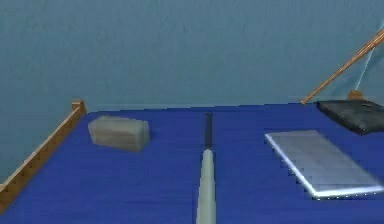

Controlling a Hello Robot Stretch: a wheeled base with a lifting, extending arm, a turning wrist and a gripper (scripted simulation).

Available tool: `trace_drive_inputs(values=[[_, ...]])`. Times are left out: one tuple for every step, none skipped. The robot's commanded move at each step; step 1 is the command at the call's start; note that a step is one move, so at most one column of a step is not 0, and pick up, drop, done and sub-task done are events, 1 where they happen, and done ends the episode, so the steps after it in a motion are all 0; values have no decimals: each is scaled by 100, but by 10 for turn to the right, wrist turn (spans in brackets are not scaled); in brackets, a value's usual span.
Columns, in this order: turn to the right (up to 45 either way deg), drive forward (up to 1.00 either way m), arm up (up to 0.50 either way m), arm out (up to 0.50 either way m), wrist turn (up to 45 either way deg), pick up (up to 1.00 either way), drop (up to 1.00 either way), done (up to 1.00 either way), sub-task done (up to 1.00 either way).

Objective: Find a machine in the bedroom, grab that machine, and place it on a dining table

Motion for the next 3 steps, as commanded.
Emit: trace_drive_inputs(values=[[-450,0,0,0,0,0,0,0,0],[0,0,50,0,0,0,0,0,0],[0,0,38,0,0,0,0,0,0]])
